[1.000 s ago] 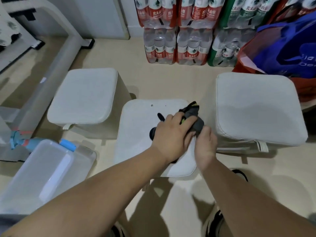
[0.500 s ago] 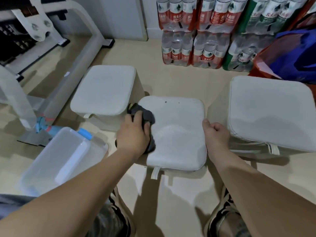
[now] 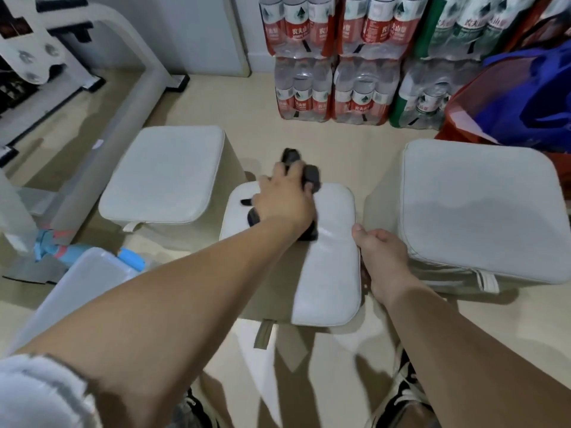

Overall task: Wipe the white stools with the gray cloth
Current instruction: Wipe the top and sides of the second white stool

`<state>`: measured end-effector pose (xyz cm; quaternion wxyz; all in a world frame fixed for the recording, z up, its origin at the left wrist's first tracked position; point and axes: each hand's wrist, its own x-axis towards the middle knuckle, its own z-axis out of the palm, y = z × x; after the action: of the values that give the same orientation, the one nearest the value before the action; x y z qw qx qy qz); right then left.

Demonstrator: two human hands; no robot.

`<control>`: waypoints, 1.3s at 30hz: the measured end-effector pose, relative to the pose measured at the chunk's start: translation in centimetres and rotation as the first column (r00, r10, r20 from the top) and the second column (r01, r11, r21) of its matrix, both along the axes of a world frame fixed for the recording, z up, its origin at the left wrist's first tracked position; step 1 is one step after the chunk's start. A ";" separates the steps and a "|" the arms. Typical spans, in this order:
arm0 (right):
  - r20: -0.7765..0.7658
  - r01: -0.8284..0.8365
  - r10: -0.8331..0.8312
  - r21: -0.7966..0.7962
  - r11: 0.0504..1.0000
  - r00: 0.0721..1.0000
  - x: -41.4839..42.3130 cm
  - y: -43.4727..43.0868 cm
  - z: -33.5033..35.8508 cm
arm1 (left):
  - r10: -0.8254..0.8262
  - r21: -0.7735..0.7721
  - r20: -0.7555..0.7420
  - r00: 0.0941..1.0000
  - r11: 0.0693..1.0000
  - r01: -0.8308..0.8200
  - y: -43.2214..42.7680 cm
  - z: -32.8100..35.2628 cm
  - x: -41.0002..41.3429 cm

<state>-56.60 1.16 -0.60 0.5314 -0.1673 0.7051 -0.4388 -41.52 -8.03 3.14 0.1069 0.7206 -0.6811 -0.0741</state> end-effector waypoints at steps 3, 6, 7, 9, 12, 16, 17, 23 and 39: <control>0.061 0.022 -0.023 0.020 1.000 0.998 -0.1 -0.1 -0.2 | -0.297 -0.064 0.040 0.954 0.952 0.299 1.5 -0.5 -2.9; 0.081 -0.008 0.004 0.056 0.998 0.997 -0.5 0.0 -0.3 | -0.358 -0.080 0.022 0.934 0.930 0.358 4.1 -1.2 -2.7; 0.084 -0.017 0.012 0.060 0.998 0.996 -0.5 0.0 -0.4 | -0.379 -0.088 0.006 0.925 0.921 0.378 5.5 -1.2 -2.3; 0.085 0.002 -0.007 0.050 0.999 0.996 -0.4 0.1 -0.3 | -0.449 -0.095 -0.039 0.893 0.891 0.444 8.9 -1.3 -0.8; 0.065 0.021 -0.022 0.015 1.000 0.998 -0.2 0.3 -0.2 | -0.691 -0.078 -0.077 0.719 0.723 0.686 13.6 -1.0 3.4; 0.024 0.028 -0.028 -0.005 1.000 0.999 0.3 0.4 -0.1 | -0.794 -0.003 0.114 0.597 0.600 0.800 10.9 -0.8 11.0; 0.004 0.032 -0.032 -0.011 0.999 0.999 0.3 0.4 -0.2 | -0.661 -0.019 0.136 0.738 0.743 0.669 9.6 -0.9 12.4; -0.083 0.043 -0.048 -0.058 0.997 0.995 0.8 0.3 -0.3 | -0.283 -0.092 0.064 0.957 0.953 0.288 11.9 -1.1 11.3; -0.177 -0.057 0.040 -0.092 0.994 0.983 -0.5 1.0 -2.2 | -0.256 -0.035 -0.055 0.965 0.966 0.255 7.6 -1.1 -3.6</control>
<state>-57.12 2.11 -2.80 0.4691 -0.2480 0.7227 -0.4429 -45.07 -0.42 2.04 0.1266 0.6227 -0.7658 -0.0990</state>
